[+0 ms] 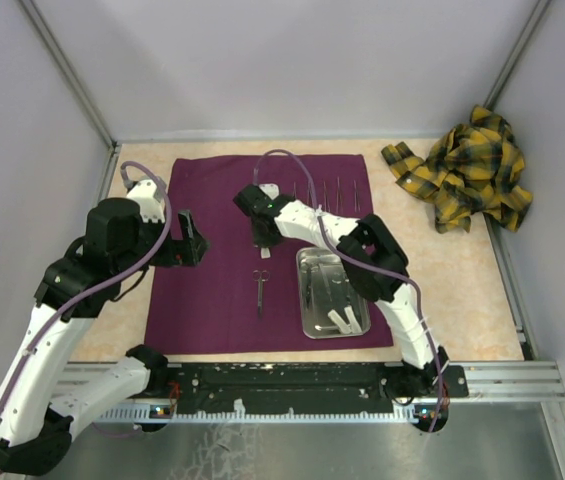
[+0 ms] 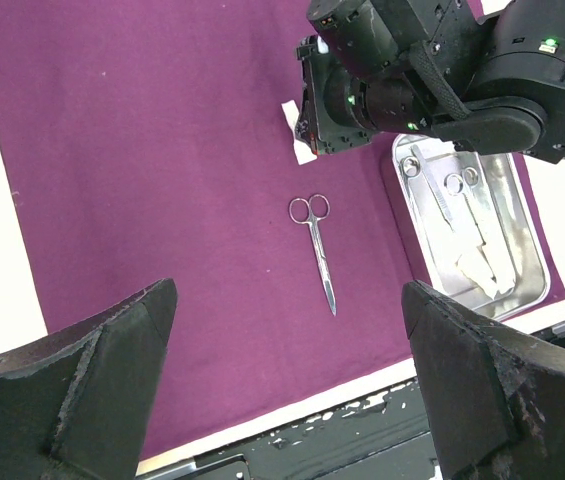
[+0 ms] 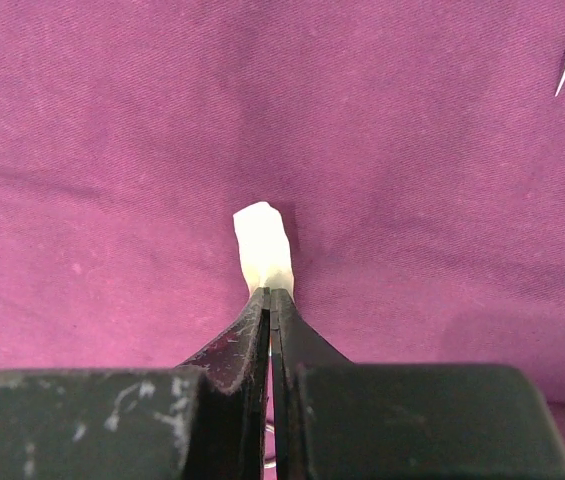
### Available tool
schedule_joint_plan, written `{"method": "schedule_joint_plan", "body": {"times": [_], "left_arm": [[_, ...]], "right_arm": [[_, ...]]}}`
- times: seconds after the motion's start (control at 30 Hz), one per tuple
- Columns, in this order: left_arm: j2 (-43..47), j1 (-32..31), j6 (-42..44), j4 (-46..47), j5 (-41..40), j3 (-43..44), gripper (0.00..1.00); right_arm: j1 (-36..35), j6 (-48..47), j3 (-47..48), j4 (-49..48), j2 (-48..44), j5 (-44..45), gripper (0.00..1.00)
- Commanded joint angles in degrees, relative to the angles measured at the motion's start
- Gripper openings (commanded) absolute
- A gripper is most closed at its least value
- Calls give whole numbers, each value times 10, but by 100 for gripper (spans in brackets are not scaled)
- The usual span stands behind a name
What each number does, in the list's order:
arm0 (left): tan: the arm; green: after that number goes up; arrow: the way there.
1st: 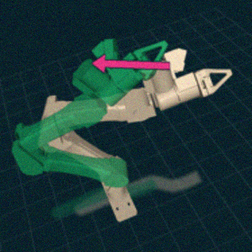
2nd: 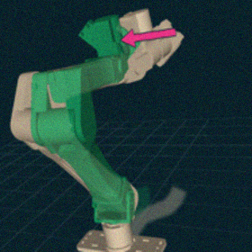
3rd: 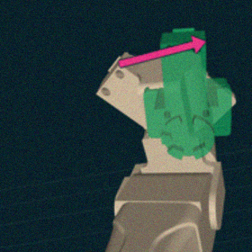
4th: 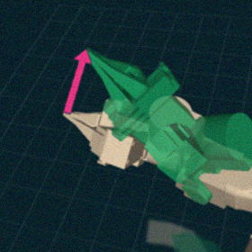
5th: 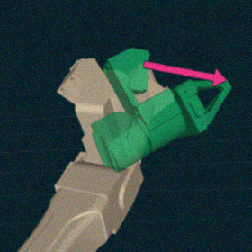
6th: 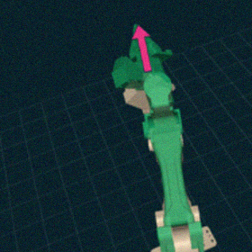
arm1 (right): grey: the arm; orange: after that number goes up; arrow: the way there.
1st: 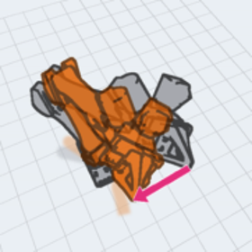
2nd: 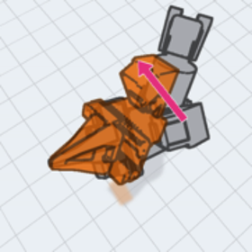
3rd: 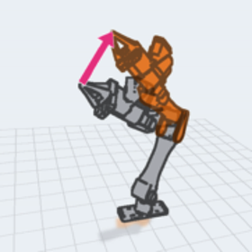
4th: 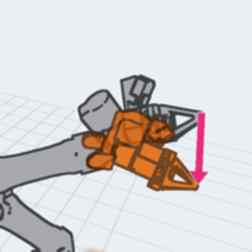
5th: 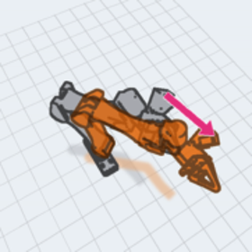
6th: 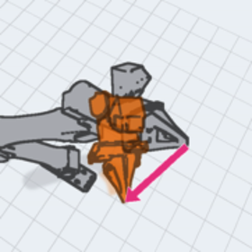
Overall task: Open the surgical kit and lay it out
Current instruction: Place the medical item in the surgical kit.
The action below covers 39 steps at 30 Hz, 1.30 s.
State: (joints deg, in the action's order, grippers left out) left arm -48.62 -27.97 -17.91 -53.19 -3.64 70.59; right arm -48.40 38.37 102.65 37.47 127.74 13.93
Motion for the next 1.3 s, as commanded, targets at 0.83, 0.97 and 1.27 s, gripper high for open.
{"method": "schedule_joint_plan", "body": {"times": [0.83,0.97,1.27], "left_arm": [[7,2,13,-10,-13,11,100],[7,2,14,-10,-14,10,100],[7,3,15,-11,-16,13,100]], "right_arm": [[-10,-14,58,20,24,26,17],[-10,-14,61,19,25,25,20],[-11,-14,69,21,15,20,27]]}}
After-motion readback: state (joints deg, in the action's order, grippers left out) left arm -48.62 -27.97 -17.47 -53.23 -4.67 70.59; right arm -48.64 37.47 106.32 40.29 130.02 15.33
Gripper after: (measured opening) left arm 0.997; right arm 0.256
